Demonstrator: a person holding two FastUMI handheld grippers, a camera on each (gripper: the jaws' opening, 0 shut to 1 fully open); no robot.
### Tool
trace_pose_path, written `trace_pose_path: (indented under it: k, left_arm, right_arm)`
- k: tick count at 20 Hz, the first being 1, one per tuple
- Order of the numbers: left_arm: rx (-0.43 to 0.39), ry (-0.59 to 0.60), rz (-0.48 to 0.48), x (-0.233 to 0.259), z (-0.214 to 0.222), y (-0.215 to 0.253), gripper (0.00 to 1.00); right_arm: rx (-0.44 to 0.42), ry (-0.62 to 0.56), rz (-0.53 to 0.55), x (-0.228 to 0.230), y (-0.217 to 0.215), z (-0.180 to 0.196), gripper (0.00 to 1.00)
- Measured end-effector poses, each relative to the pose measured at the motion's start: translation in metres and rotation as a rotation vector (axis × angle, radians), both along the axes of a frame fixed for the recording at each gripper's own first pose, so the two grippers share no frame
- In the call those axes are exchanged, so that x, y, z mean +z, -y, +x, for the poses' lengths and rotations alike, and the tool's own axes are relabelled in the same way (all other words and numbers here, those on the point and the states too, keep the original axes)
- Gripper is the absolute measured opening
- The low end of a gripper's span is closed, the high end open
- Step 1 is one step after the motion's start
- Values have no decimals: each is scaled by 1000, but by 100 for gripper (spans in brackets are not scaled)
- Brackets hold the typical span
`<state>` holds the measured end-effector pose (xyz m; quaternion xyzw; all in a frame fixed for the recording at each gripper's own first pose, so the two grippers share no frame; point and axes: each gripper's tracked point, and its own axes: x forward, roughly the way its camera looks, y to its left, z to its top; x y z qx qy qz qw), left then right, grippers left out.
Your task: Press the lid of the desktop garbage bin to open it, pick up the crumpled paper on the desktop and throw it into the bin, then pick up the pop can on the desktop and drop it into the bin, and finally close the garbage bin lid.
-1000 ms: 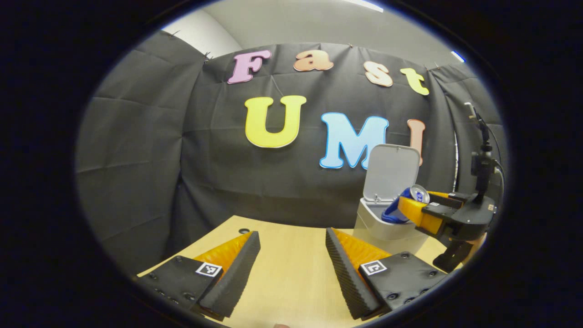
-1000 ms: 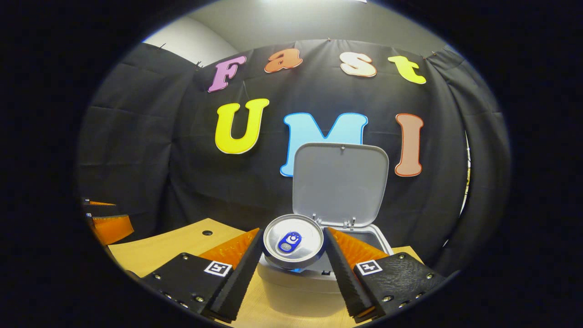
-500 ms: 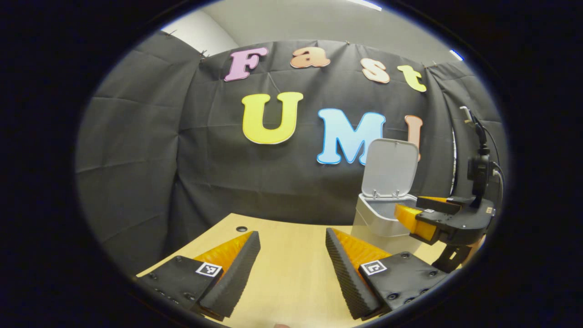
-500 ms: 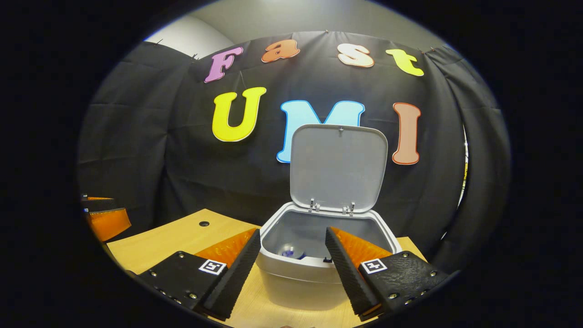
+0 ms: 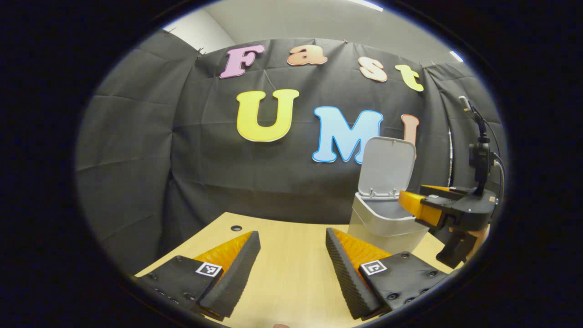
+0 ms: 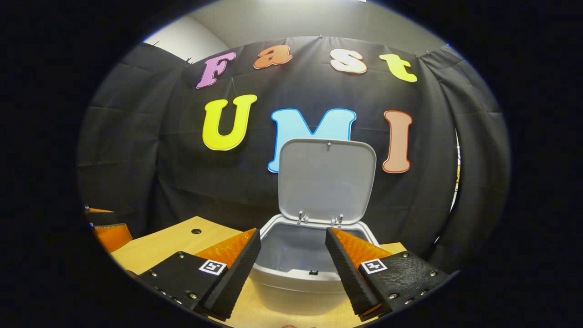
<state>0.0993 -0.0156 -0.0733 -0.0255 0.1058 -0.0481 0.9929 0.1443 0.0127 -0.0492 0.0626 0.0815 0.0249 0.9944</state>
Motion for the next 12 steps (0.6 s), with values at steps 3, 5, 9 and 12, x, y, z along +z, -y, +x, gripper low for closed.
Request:
trace_pose_path:
  k: [3,5,9,12]
  left_arm:
    - [-26,1,21,-1,4,-3,94]
    - [-49,6,32,2,9,-4,94]
    - [-111,6,40,2,12,-3,94]
    - [-138,0,37,0,14,-2,95]
  right_arm:
    - [-44,26,-11,19,11,12,92]
    - [-69,40,-6,34,17,21,92]
    - [-126,55,8,59,34,47,92]
    - [-143,65,-1,79,43,68,92]
